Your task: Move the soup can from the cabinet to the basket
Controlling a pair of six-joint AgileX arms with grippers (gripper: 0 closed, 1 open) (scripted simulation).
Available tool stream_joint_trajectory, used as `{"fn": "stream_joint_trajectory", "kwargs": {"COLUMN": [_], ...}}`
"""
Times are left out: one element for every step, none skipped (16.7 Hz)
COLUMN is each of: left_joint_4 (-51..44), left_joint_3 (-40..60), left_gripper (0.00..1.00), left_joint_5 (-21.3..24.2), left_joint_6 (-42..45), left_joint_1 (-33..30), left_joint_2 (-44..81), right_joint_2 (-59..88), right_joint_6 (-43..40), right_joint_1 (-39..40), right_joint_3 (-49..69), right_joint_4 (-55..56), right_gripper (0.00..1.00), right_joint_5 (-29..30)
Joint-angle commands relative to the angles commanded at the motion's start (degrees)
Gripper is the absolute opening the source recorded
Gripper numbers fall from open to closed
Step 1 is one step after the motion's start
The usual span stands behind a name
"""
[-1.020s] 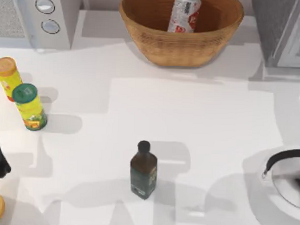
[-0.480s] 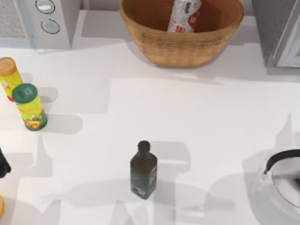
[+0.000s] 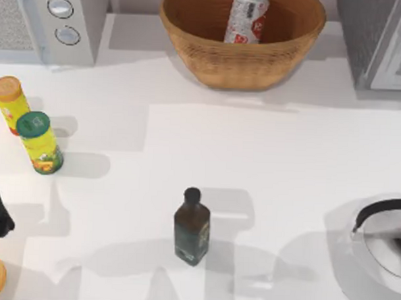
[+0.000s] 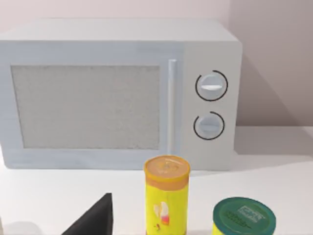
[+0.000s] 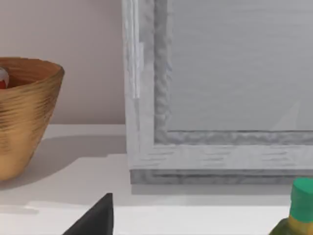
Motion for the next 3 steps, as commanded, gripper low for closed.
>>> {"fn": "stream_joint_trajectory", "kwargs": {"left_joint_4": [0.0,0.0,0.0], "left_joint_3": [0.0,0.0,0.0], "left_gripper": [1.00,1.00,1.00], "left_joint_5": [0.0,0.0,0.0], "left_joint_6": [0.0,0.0,0.0], "left_joint_1": [0.0,0.0,0.0], "left_joint_2": [0.0,0.0,0.0], "right_joint_2": [-0.7,-0.9,-0.9], "right_joint_6": [0.0,0.0,0.0], "right_joint_1": [0.1,0.1,0.1], "right_joint_3": [-0.8,-1.0,-1.0], "right_joint_4": [0.0,0.1,0.1], "right_gripper": [1.00,1.00,1.00], "right_joint_5": [-0.4,-0.5,-0.5]}}
